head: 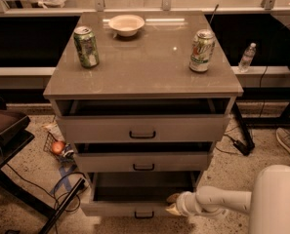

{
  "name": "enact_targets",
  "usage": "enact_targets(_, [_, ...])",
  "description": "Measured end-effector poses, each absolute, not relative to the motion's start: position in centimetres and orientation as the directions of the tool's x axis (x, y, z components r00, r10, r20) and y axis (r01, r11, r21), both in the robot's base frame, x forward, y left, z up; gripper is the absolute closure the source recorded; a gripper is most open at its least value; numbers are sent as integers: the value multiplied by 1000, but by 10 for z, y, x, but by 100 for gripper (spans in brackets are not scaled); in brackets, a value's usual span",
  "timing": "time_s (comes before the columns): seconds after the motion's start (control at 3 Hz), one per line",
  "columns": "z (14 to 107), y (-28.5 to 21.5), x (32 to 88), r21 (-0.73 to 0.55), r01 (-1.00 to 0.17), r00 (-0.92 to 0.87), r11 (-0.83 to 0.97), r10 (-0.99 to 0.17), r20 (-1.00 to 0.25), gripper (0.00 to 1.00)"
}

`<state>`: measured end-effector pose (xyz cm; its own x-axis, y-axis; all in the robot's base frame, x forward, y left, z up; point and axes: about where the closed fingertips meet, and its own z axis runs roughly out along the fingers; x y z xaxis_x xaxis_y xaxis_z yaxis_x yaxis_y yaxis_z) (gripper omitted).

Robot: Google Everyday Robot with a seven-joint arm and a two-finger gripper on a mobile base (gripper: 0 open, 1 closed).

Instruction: Open bottom drawer

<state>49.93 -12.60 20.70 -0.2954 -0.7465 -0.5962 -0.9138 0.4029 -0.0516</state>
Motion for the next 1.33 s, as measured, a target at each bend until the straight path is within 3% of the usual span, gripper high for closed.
enact_targets(0.33, [206, -124, 498, -48, -915, -295, 401, -746, -597, 20])
enact_targets(0.67, [205, -122, 497, -46, -916, -295, 399, -745, -598, 0])
enact_targets(1.33, [199, -120, 495, -32, -914, -310, 404, -748, -587, 0])
